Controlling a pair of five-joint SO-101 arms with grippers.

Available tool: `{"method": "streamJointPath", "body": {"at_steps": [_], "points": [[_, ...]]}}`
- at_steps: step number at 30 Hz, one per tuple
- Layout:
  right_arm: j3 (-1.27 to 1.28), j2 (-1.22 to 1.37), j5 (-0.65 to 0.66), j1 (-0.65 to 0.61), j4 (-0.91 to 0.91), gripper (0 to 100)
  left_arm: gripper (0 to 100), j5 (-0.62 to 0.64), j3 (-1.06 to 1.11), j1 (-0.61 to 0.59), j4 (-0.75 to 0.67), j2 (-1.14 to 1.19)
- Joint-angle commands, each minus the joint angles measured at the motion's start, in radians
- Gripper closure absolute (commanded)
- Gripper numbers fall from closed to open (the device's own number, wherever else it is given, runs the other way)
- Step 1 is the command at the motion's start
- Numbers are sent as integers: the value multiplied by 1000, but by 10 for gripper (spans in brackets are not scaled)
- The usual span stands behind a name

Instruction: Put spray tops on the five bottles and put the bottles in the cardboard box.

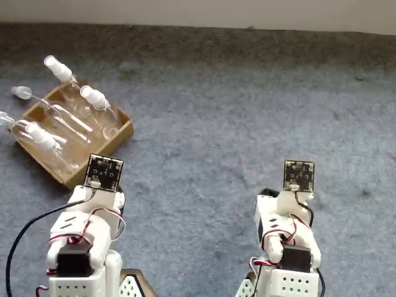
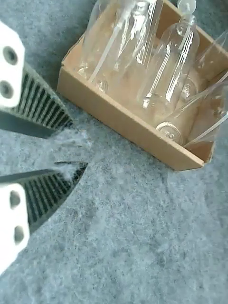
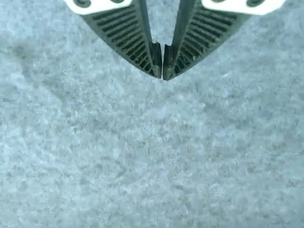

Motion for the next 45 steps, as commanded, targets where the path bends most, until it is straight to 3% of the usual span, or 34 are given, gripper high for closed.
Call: {"method": "streamJointPath", "body": {"at_steps": [1, 16, 22, 29, 33, 45], "points": [[145, -8, 9, 5, 59, 993, 992, 14, 59, -21, -61, 1], [145, -8, 11, 5, 194, 993, 992, 17, 217, -13, -52, 5], [145, -8, 5, 8, 194, 993, 994, 20, 217, -19, 41, 1], [143, -8, -23, 10, 194, 994, 992, 282, 217, -19, 44, 7], [143, -7, -118, 24, 194, 994, 992, 287, 217, -16, 68, 8], [142, -8, -117, 68, 196, 994, 995, 292, 217, -15, 68, 7]]}}
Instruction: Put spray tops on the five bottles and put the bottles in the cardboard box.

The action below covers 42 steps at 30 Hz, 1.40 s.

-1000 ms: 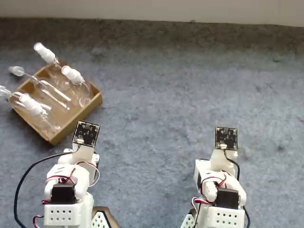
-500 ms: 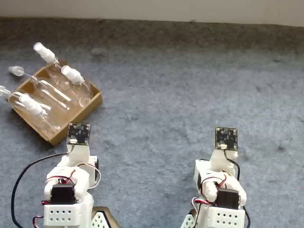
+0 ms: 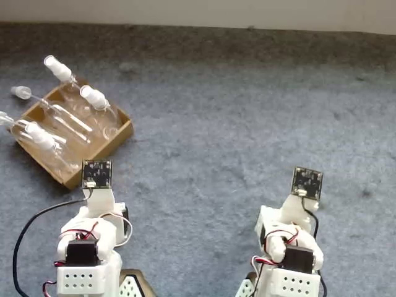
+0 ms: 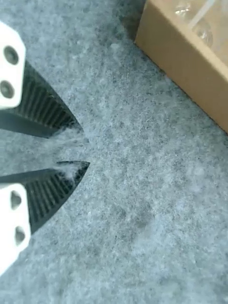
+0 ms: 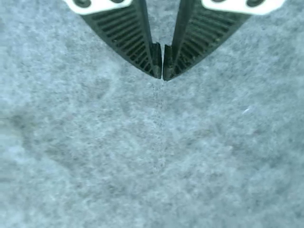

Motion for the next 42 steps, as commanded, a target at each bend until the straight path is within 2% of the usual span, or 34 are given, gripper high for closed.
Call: {"method": "streamJointPath", "body": {"at_steps": [1, 34, 39, 42], "points": [[142, -8, -8, 13, 8, 994, 995, 8, 21, -7, 6, 4], [143, -8, -11, 5, 8, 994, 995, 6, 21, -7, 8, 1], [147, -8, -5, -59, 8, 994, 995, 6, 21, -7, 8, 1], [143, -8, 74, -93, 8, 994, 995, 6, 21, -7, 8, 1]]}}
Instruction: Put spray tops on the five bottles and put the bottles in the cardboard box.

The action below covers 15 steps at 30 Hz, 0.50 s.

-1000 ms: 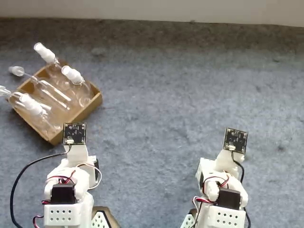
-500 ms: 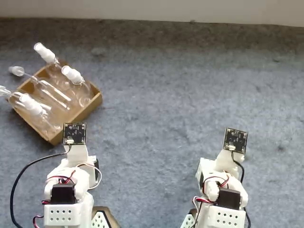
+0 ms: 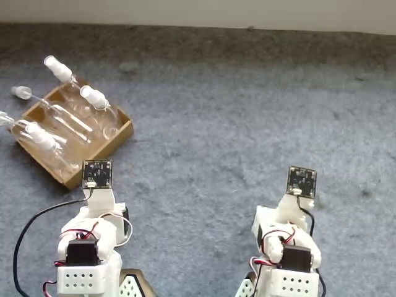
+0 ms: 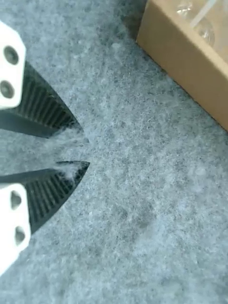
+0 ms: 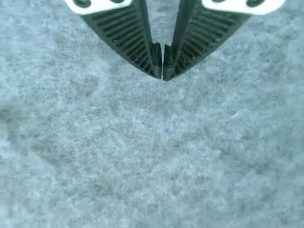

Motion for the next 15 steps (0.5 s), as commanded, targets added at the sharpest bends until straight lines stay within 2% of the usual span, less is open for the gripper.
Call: {"method": "streamJointPath", "body": {"at_steps": [1, 15], "points": [[143, -8, 94, -54, 7, 994, 995, 6, 21, -7, 3, 1], [143, -8, 97, -64, 7, 994, 995, 6, 21, -7, 3, 1]]}}
